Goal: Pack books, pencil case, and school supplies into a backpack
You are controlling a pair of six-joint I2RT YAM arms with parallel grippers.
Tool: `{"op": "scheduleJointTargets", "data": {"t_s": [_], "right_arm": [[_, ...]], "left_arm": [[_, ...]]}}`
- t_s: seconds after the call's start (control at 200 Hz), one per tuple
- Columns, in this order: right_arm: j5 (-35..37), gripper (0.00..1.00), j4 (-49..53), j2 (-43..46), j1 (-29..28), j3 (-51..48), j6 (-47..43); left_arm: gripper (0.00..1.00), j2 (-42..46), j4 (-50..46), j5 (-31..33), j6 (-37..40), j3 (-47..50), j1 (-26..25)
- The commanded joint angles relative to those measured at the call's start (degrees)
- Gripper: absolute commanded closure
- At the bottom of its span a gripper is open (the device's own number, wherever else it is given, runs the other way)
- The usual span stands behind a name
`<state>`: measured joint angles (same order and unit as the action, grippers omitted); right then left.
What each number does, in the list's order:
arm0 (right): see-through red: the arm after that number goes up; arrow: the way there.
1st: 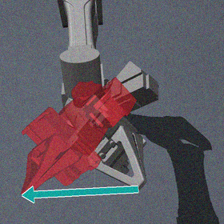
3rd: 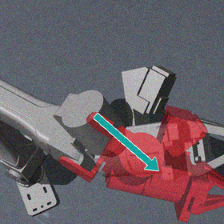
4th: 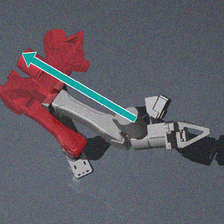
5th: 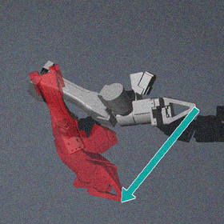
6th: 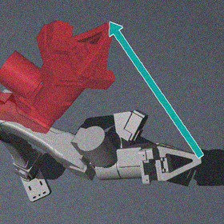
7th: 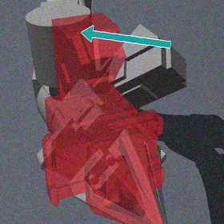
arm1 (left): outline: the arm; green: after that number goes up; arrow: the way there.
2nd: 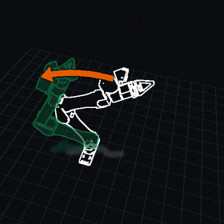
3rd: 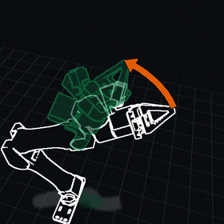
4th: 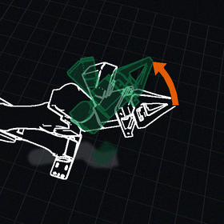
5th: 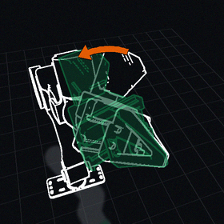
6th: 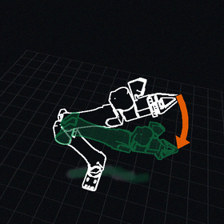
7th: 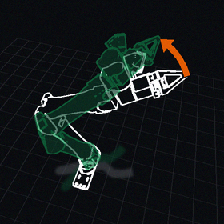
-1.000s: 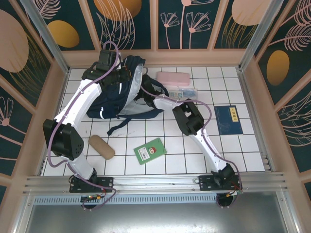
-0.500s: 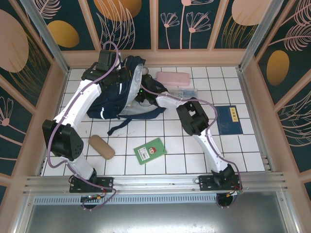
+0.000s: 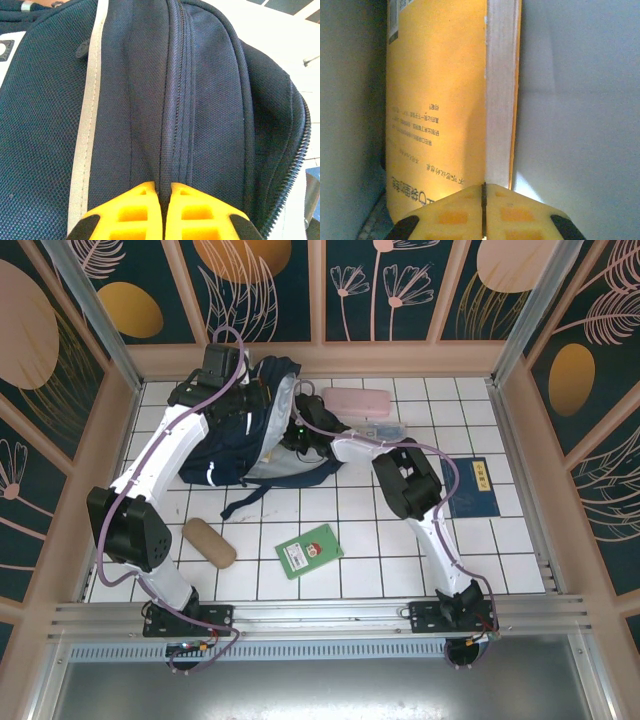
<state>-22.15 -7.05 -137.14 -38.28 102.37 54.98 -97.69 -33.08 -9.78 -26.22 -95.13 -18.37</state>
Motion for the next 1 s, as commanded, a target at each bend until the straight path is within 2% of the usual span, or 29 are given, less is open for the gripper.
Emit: {"op": "scheduleJointTargets", "data": {"t_s": [0.0,0.27,0.395,0.52,0.6,0.816,0.991], "right_arm": [[-4.0,0.97,-3.15,-2.43,-0.57,4.68,0.47],[-6.45,0.95,1.67,-12.91,-2.63,21.34,1.98],[-6.04,0.84,4.07,-11.94,-2.59,21.29,0.22],[-4.17,0.67,4.42,-6.51,-2.28,15.63,-2.81],[-2.91,0.61,4.5,-2.12,-1.99,11.25,-4.43],[1.78,0.54,6.01,11.59,-0.8,-2.7,-8.63],[6.32,0.53,7.17,24.39,2.24,-17.26,-10.45]], "left_arm": [[1.0,3.67,8.55,-3.28,0.39,-0.46,-0.17],[1.0,3.48,9.26,-4.46,-0.4,0.21,-0.21],[1.0,3.64,8.91,-3.46,0.24,0.45,-0.17],[1.0,3.82,8.89,-1.98,0.97,1.13,-0.17],[1.0,3.81,8.82,-1.01,1.58,1.41,-0.17],[1.0,3.43,9.06,2.22,3.58,3.19,-0.17],[1.0,2.77,12.46,-0.72,4.02,7.04,-0.19]]}}
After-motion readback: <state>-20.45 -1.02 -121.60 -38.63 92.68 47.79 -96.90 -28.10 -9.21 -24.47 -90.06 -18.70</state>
